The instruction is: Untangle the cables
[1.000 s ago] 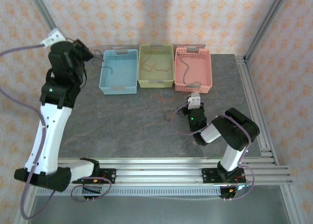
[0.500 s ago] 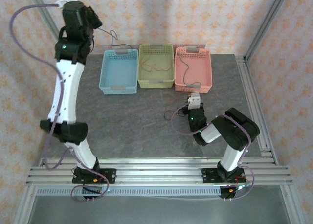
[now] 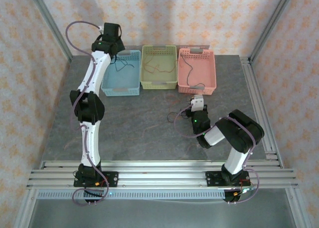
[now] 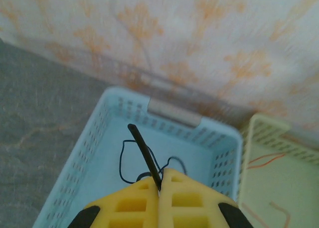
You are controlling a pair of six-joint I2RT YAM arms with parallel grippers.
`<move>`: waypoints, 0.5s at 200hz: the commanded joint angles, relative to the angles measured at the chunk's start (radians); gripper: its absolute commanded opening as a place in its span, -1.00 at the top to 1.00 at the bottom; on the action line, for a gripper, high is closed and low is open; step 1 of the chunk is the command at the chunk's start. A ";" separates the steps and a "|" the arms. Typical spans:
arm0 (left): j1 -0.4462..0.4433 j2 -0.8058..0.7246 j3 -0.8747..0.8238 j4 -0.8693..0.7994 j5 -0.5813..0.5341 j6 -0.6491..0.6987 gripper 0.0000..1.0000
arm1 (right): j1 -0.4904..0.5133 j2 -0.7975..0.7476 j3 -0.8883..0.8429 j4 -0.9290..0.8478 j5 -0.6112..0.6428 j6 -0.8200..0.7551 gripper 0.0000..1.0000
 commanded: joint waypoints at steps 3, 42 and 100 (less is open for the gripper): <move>-0.004 -0.002 -0.011 -0.098 0.023 0.023 0.83 | 0.006 0.012 0.021 0.033 0.008 -0.007 1.00; -0.008 -0.197 -0.358 0.073 0.091 -0.012 -0.02 | 0.008 0.012 0.019 0.033 0.006 -0.008 1.00; -0.017 -0.666 -0.853 0.239 0.056 -0.042 -0.30 | 0.016 0.014 0.026 0.026 0.007 -0.022 0.99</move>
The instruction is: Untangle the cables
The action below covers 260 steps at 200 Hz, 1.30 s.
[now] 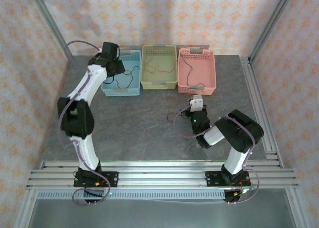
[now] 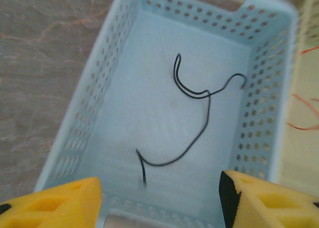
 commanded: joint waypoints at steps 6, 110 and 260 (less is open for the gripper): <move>-0.007 -0.263 -0.179 0.151 -0.004 -0.022 -0.30 | 0.008 0.009 0.020 0.021 0.006 -0.011 0.99; -0.493 -0.179 -0.460 0.350 0.226 0.081 -0.12 | 0.008 -0.040 -0.007 0.029 0.011 0.014 0.98; -0.497 -0.137 -0.630 0.587 0.026 -0.169 0.09 | 0.007 -0.118 -0.043 0.029 0.058 0.087 0.96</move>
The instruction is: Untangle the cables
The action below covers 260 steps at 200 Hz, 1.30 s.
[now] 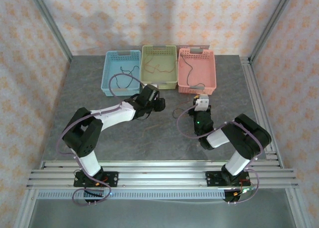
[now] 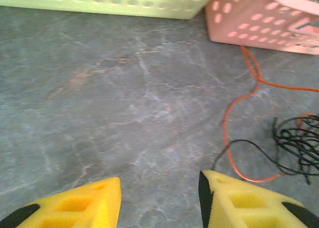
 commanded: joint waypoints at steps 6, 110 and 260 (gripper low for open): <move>0.011 -0.034 -0.013 0.011 -0.097 -0.032 0.09 | 0.004 -0.012 -0.003 0.028 -0.025 0.023 0.96; 0.091 -0.226 -0.267 0.160 -0.229 -0.194 0.10 | 0.284 -0.177 0.227 -0.331 -0.364 -0.001 1.00; 0.101 -0.274 -0.316 0.182 -0.253 -0.214 0.13 | 0.146 0.175 0.190 -0.093 -0.422 0.244 1.00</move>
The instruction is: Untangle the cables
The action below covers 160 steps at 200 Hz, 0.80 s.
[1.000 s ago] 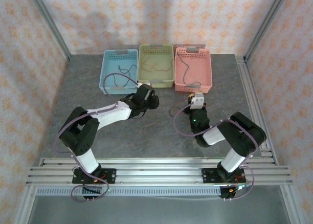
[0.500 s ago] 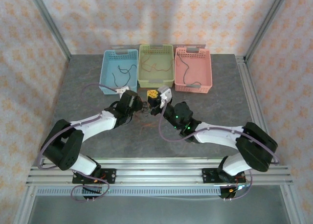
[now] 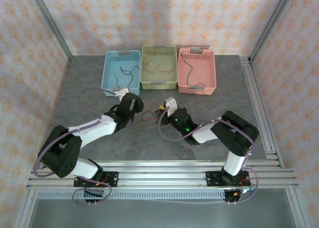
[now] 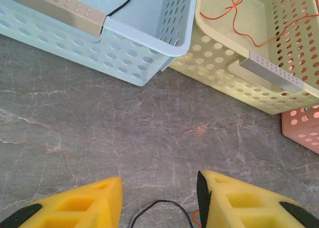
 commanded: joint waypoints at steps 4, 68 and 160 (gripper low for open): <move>0.001 0.029 0.029 0.016 0.008 0.000 0.13 | -0.056 0.054 -0.053 0.278 0.045 0.125 1.00; -0.022 0.153 0.153 -0.032 0.128 0.062 0.14 | -0.173 0.095 -0.102 0.352 0.081 0.347 1.00; -0.026 0.267 0.266 -0.065 0.277 0.109 0.08 | -0.197 0.101 -0.123 0.372 0.107 0.395 1.00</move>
